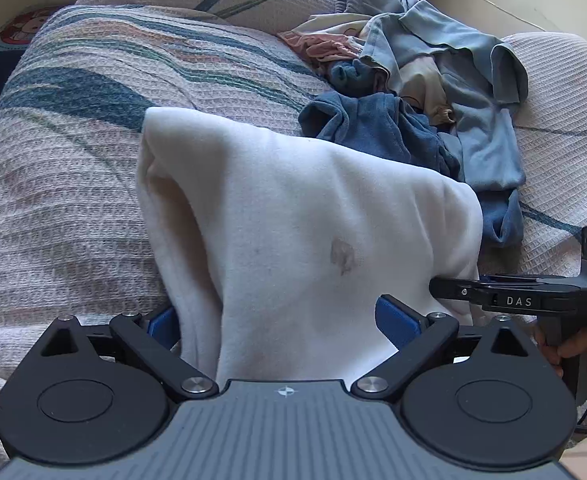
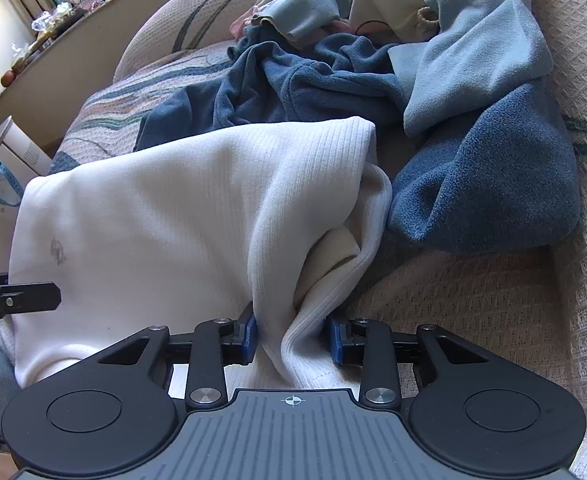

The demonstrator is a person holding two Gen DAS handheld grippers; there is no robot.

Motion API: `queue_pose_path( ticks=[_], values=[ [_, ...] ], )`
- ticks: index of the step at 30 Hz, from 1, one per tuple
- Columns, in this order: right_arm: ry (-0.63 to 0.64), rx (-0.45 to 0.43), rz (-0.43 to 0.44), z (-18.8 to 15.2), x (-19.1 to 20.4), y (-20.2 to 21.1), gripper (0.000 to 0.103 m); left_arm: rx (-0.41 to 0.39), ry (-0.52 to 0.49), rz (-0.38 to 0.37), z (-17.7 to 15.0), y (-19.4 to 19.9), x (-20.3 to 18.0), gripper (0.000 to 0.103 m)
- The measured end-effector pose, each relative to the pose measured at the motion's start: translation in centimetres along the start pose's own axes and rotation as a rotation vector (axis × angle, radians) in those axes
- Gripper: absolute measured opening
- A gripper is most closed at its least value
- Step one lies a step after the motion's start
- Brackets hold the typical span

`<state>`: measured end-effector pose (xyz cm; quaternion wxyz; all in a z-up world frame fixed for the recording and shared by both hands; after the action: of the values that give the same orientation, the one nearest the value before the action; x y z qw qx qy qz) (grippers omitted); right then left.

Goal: Fold clothes

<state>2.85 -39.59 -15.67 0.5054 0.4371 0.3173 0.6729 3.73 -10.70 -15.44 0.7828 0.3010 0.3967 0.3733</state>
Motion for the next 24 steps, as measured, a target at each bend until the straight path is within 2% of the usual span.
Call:
queue_pose_path(
  ticks=[1, 3, 4, 5, 7, 11, 15, 20, 24],
  values=[
    [-0.007, -0.004, 0.003, 0.0, 0.0, 0.1, 0.035, -0.002, -0.007, 0.009, 0.0, -0.1, -0.2, 0.097],
    [-0.041, -0.025, 0.032, -0.2, 0.0, 0.4, 0.039, -0.014, -0.007, 0.027, -0.1, 0.0, -0.3, 0.089],
    [-0.061, -0.038, 0.049, -0.2, 0.0, 0.6, 0.047, -0.022, 0.005, 0.037, -0.2, 0.1, -0.1, 0.078],
    [-0.067, -0.047, 0.061, -0.3, 0.1, 0.8, 0.051, -0.028, 0.019, 0.043, -0.2, 0.3, 0.2, 0.068],
    [-0.048, -0.059, 0.07, -0.4, 0.6, 1.2, 0.056, -0.037, 0.059, 0.042, -0.3, 0.6, 0.9, 0.058],
    [-0.038, -0.046, 0.076, -0.1, 1.0, 1.1, 0.063, -0.042, 0.072, 0.044, -0.4, 0.8, 1.1, 0.054],
    [-0.009, -0.033, 0.064, -0.2, 1.1, 1.1, 0.066, -0.037, 0.056, 0.05, -0.4, 0.7, 0.9, 0.059],
    [0.015, -0.018, 0.067, -0.6, 1.2, -0.1, 0.081, -0.03, 0.004, 0.031, -0.6, 0.1, -0.1, 0.084],
    [0.049, -0.017, 0.057, -0.5, 1.8, -1.1, 0.088, -0.023, -0.047, 0.04, -0.8, -0.3, -0.7, 0.091]
  ],
)
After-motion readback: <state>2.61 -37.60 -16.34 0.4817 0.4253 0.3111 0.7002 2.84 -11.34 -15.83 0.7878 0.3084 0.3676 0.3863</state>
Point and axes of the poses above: each gripper's, at about its wrist camera, not at the fingertips, and y roughly against the way its jaws point, x to its left, z to its top, the point moved 6 cm from there along -y, roughly the way its jaws point, and after that the axes turned 4 degrees about -y, right-handed, at the moved point
